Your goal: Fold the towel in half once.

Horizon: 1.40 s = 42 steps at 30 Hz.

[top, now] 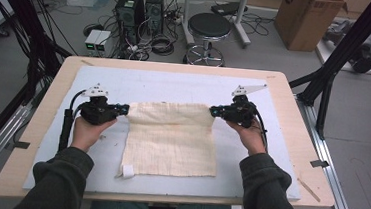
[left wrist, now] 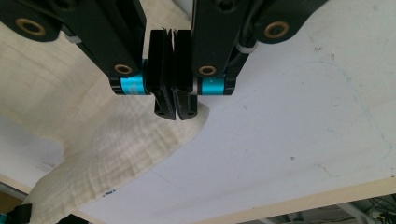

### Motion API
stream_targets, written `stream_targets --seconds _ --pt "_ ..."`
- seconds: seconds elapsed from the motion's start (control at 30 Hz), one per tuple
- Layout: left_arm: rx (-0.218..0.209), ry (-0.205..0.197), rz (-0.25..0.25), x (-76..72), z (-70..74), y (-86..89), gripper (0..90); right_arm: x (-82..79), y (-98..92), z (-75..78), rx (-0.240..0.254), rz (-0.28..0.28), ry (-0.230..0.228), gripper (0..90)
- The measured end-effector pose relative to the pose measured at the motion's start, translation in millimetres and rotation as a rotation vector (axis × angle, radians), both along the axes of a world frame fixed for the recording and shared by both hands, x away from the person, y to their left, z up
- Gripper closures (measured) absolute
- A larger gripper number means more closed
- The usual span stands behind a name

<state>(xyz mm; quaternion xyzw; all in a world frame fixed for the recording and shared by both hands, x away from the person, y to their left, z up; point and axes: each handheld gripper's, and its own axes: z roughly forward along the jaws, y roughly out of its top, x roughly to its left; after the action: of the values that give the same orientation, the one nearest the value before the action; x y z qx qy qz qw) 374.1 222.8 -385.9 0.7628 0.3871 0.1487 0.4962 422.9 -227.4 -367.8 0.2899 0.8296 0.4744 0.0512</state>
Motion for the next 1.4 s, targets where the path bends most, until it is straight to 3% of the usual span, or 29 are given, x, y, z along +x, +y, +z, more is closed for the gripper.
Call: stream_targets --seconds 0.53,0.77,0.9,1.03,1.4 --pt "0.013 -0.022 -0.048 -14.7 6.0 -1.9 87.4 -14.1 -3.1 1.9 0.007 0.030 -0.022 84.1" --pt "-0.001 -0.014 -0.055 -23.4 -0.9 0.0 87.4 -23.0 -4.5 -6.9 0.010 0.033 -0.015 84.1" --pt "0.020 -0.017 -0.070 -28.3 -0.7 -0.4 87.4 -27.6 -6.3 -10.6 0.006 0.035 -0.007 84.1" --pt "0.014 -0.023 -0.079 -33.5 -0.9 -0.8 87.4 -31.3 -8.8 -12.8 0.005 0.036 -0.008 84.1" --pt "0.024 -0.010 -0.097 -48.0 -13.2 -0.7 87.2 -43.1 -11.7 -22.9 -0.002 0.052 -0.005 84.0"
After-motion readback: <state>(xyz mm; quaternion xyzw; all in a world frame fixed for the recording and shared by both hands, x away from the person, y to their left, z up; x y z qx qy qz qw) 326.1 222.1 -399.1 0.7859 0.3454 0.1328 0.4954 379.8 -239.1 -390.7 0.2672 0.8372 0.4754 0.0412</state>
